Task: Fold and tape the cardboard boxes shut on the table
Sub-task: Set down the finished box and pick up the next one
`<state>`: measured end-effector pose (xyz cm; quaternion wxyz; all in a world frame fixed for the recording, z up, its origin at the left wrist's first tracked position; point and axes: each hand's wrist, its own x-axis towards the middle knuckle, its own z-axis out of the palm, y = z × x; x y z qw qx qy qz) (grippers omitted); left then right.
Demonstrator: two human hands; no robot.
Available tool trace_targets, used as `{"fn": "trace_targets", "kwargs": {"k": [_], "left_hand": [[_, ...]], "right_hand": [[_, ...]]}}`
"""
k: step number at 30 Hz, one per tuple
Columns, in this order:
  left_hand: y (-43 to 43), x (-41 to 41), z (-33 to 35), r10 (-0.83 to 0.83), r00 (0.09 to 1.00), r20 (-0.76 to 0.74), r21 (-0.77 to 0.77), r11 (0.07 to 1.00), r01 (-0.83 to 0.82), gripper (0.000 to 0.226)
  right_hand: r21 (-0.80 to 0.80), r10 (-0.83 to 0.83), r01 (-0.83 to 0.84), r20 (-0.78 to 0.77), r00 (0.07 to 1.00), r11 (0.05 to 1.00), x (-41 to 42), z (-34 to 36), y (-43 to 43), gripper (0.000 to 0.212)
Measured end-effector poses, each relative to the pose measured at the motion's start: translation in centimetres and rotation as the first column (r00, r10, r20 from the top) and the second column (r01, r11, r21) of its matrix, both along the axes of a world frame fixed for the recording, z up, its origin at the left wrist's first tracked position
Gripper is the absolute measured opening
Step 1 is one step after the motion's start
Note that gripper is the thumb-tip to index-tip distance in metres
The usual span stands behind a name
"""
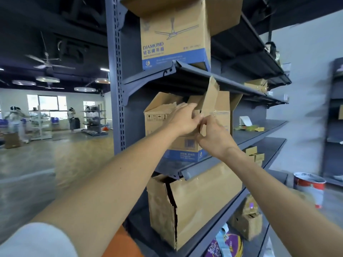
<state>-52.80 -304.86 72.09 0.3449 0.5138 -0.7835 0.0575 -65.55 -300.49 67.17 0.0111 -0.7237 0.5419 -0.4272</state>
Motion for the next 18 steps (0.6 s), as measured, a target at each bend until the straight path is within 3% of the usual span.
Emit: {"fn": "trace_targets", "kwargs": {"k": [3,7,10,18], "left_hand": [[-0.4,-0.8,0.2,0.069,0.997,0.030,-0.042,0.997,-0.068,0.023],[0.3,-0.2,-0.1,0.092,0.996,-0.017,-0.156,0.983,-0.094,0.038],[1.6,0.9,-0.1,0.069,0.996,-0.048,-0.156,0.985,-0.075,0.045],[9.2,6.2,-0.5,0.009,1.000,-0.017,-0.260,0.966,-0.013,0.044]], "right_hand": [[0.031,-0.009,0.008,0.042,0.999,0.999,0.0,-0.6,-1.1,0.037],[0.012,0.021,-0.022,0.054,0.998,1.000,0.6,-1.2,-1.5,0.050],[-0.032,0.019,-0.017,0.058,0.998,0.999,1.5,-1.2,-0.9,0.055],[-0.098,0.105,-0.102,0.030,0.994,0.990,5.0,-1.4,5.1,0.071]]}}
